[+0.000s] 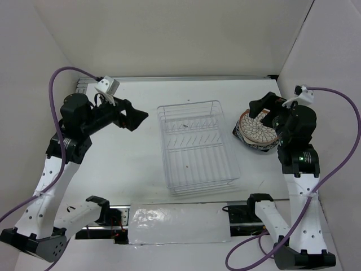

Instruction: Load the plates into the dish rack

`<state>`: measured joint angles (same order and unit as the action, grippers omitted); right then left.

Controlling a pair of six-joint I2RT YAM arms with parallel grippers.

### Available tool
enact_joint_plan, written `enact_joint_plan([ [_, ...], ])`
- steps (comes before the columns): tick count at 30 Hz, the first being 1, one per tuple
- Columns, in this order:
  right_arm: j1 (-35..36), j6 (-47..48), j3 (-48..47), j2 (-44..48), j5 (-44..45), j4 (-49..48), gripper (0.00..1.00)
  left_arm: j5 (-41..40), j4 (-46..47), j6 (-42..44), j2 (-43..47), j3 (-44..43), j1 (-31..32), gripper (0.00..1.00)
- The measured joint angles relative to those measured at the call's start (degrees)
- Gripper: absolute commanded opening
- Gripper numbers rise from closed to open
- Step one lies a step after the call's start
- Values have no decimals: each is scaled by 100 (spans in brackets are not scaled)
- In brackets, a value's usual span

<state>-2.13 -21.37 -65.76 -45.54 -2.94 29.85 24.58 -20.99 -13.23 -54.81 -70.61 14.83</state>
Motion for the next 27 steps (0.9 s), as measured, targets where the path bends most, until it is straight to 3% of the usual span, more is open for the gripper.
enact_joint_plan([
  [10,0,-522,284,9,282,11,100,127,-304,-11,-584,-402,0,99],
  [14,-79,-918,588,-267,470,122,100,125,-494,-31,-1003,-557,4,99],
  [19,-592,-1224,769,-1058,66,490,97,157,-809,-52,-1659,-748,74,99],
  [20,-678,-1320,929,-1126,33,492,84,177,-841,-59,-1759,-761,94,99],
  [22,-868,-1502,1311,-1147,0,522,67,247,-911,-83,-1934,-765,144,99],
  [23,-977,-1633,1462,-1152,13,575,50,304,-944,-103,-2004,-765,164,99],
  [24,-1075,-1740,1572,-1172,33,610,44,374,-966,-144,-2065,-765,184,99],
  [27,-1287,-2129,1648,-1325,201,675,43,516,-1021,-199,-2173,-765,240,99],
])
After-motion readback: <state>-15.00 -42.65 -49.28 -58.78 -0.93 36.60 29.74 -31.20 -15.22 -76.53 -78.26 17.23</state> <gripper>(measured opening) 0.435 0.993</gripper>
